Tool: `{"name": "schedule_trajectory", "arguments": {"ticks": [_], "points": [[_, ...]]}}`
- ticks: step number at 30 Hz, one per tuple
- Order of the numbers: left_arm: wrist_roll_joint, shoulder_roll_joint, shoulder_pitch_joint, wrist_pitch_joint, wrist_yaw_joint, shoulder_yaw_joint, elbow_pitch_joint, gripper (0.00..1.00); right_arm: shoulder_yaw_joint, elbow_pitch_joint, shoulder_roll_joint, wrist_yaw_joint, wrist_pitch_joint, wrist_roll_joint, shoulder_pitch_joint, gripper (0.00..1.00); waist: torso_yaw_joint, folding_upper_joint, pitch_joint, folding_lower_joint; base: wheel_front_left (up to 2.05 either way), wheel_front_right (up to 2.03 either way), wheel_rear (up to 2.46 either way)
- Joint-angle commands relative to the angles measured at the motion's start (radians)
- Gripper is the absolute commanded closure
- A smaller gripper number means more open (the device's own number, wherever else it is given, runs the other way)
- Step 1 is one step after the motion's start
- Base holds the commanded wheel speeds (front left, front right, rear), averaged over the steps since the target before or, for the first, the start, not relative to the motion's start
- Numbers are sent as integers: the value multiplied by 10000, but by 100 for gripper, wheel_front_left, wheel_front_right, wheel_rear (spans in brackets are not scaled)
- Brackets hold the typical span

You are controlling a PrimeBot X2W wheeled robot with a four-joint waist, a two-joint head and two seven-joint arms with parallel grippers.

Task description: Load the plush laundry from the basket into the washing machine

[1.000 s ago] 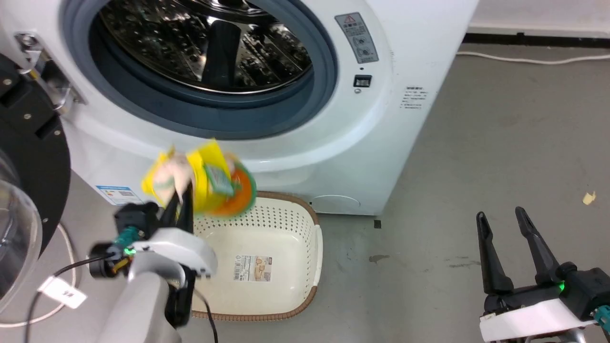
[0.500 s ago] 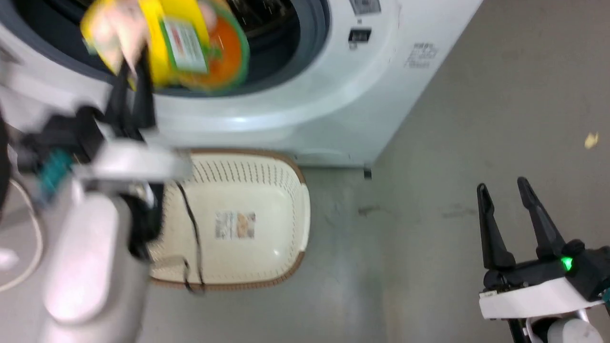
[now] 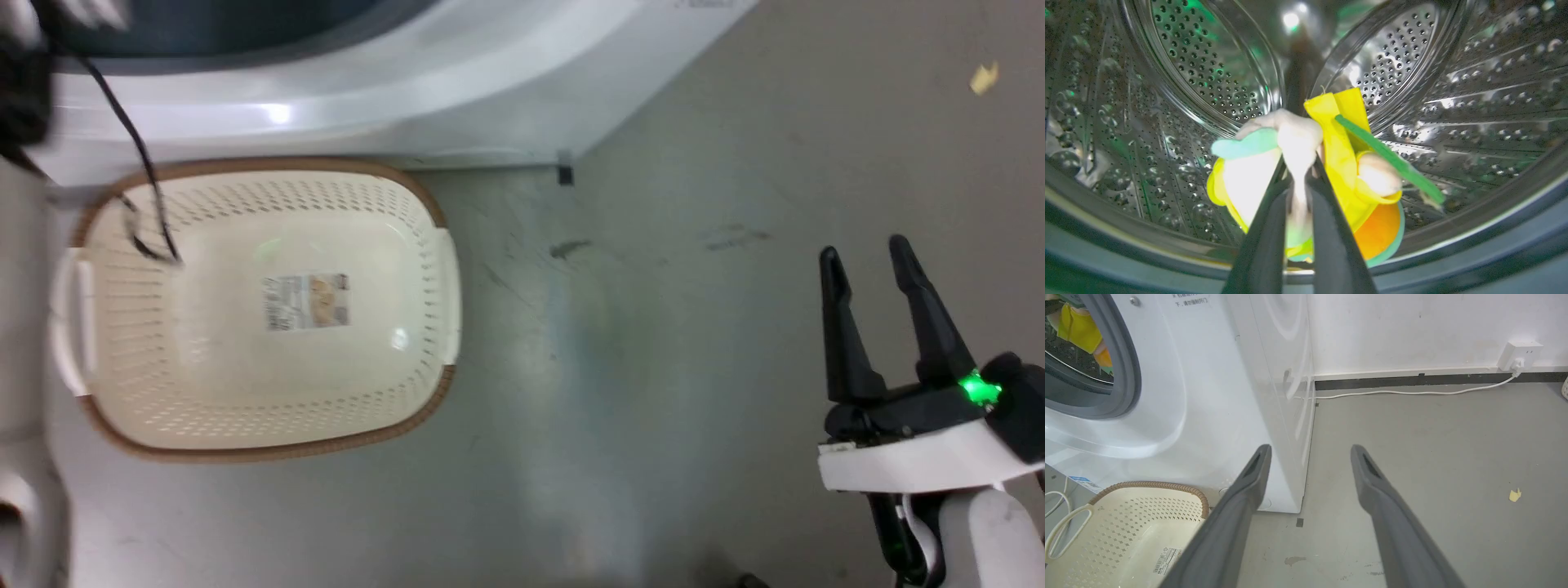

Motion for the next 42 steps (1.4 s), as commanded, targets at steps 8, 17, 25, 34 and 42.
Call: {"name": "schedule_trajectory", "arguments": {"ticks": [8,17,25,34,42], "points": [[552,416,-2238,-68,-38,-299,2067,100,339,63,-2,-9,-46,371,-447,0,-805,-1,849,-3,0,0,0],[925,505,-2825,78,-191,-867,4218,100,426,137,-2,-9,-46,447,-507,0,-888,-1,949,-3,0,0,0],[780,264,-2590,-376,-244,-1039,5268,55,252,109,-2,-9,-46,200,-459,0,-613,-1,572,-3,0,0,0],[385,-254,-1785,-1691,-277,-1063,5898,0,-151,81,-2,-9,-46,-318,-233,0,32,-1,-685,-3,0,0,0],[97,-824,-496,-3215,-168,-1115,5863,0,-546,55,-2,-9,-46,-935,268,0,903,-1,-2475,-3,0,0,0]]}}
